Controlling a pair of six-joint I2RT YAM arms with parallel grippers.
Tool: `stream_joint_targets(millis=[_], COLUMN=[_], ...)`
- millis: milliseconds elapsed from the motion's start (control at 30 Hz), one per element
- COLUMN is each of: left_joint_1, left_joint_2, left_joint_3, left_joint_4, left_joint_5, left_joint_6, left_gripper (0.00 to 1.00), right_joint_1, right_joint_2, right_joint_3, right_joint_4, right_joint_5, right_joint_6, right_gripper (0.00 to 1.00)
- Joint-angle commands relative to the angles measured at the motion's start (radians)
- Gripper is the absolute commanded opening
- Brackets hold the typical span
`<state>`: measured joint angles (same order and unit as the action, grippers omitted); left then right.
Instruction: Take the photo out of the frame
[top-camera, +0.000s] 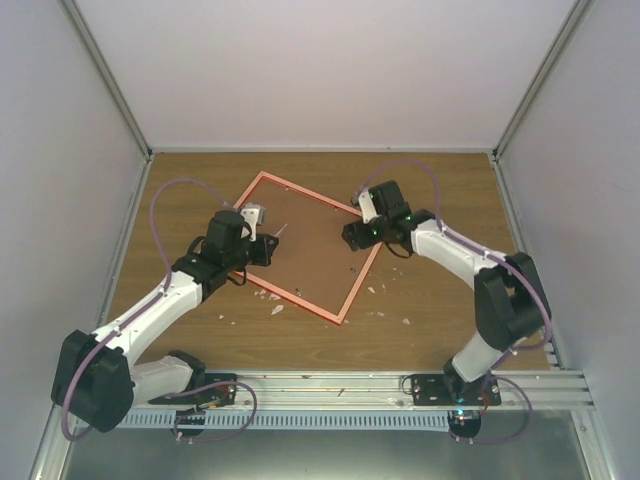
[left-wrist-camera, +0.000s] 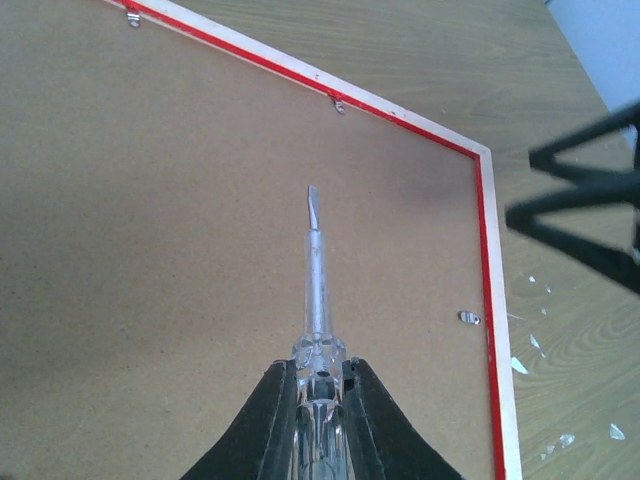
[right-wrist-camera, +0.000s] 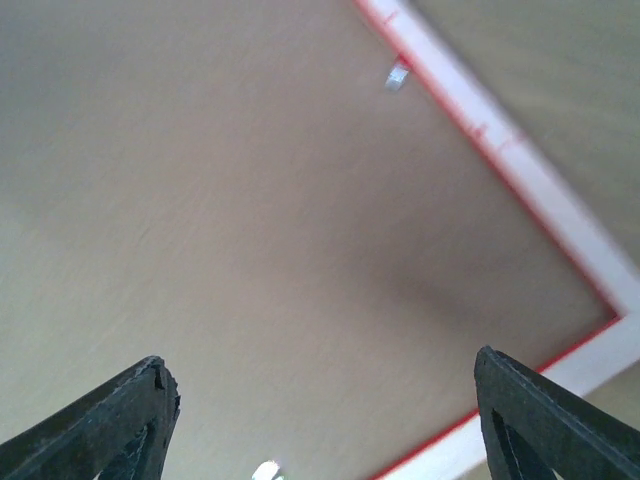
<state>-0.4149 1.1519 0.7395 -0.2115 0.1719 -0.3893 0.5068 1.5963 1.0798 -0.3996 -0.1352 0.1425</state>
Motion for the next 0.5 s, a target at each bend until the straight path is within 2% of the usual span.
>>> stream_joint_targets(millis=[0, 267, 467], left_joint_1=[0.008, 0.007, 0.007], left_joint_2=[0.018, 0.081, 0.113], left_joint_3=[-0.012, -0.007, -0.001], left_joint_4=[0.066, 0.077, 0.085], left_joint_5=[0.045, 0.107, 0.132], left_joint_6=[-0.006, -0.003, -0.004], left_gripper=[0.0, 0.0, 0.0], right_joint_1=[-0.083, -0.17, -0.217], right_joint_2=[0.136, 0.394, 0.494], right_joint_3=[0.124, 0.329, 0.407], right_joint_4=[0.047, 0.056, 0.051], right_joint_5=[-0.023, -0.06, -0.122], right_joint_6=[-0.105, -0.169, -0.201], right_gripper=[0.82, 0.8, 0.72])
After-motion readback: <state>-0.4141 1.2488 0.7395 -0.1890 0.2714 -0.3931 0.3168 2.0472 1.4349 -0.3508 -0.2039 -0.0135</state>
